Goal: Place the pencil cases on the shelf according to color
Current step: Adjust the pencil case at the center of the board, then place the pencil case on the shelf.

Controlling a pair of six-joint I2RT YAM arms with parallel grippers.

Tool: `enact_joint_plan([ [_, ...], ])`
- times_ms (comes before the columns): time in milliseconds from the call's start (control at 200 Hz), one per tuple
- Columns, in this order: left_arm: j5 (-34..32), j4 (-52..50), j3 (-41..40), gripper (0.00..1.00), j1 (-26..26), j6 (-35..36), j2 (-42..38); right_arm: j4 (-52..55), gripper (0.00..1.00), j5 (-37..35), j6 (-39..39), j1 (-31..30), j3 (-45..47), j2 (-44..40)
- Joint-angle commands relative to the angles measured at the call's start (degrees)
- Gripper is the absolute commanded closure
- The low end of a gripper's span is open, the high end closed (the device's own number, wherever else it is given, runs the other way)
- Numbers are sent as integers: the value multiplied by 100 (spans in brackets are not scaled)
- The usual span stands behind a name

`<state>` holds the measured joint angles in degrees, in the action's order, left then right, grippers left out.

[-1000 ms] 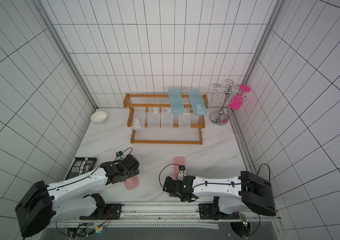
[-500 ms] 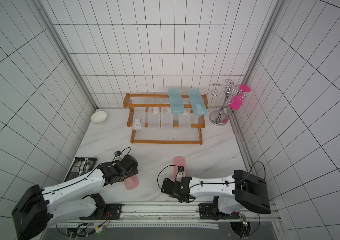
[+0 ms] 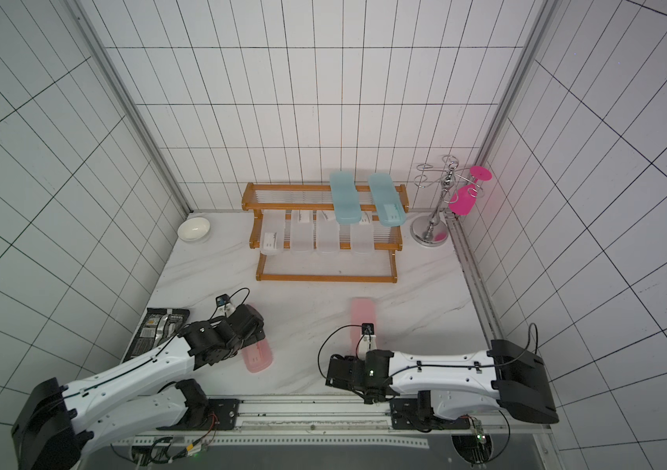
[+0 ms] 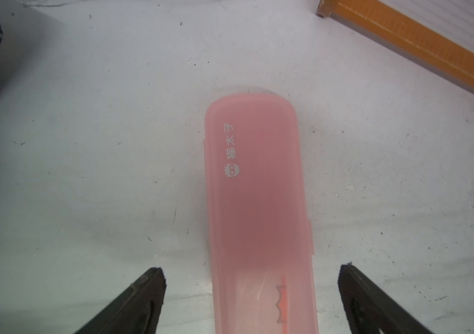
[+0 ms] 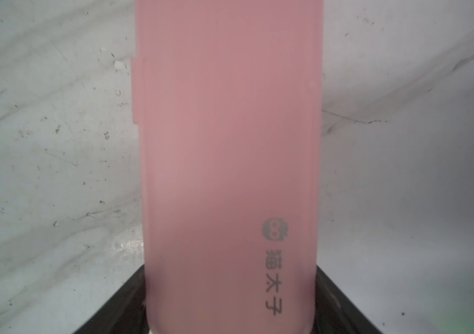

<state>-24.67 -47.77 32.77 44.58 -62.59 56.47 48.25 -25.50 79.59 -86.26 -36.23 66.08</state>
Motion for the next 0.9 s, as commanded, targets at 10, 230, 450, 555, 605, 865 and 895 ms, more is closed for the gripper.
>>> enact_joint_plan([
  [10, -240, -56, 90, 2, 25, -7, -208, 668, 41, -637, -94, 27, -262, -541],
  [230, -302, -77, 182, 2, 25, 117, -338, 458, 40, -402, -1416, 810, -349, -1476],
  [450, -259, -86, 122, 2, 24, 59, -312, 89, 40, 167, -2602, 1882, -445, -1671],
  [555, -232, -15, 95, 2, 26, 110, -285, -66, 40, 365, -2961, 2330, -447, -1601],
  [605, -223, -38, 138, 2, 25, 147, -253, -223, 40, 528, -3094, 2547, -408, -1547],
  [865, -250, 59, 148, 2, 20, 202, -71, -1175, 41, 1063, -3842, 3486, -401, -820],
  [895, -245, 74, 163, 2, 25, 203, -48, -1306, 40, 1077, -3913, 3553, -409, -715],
])
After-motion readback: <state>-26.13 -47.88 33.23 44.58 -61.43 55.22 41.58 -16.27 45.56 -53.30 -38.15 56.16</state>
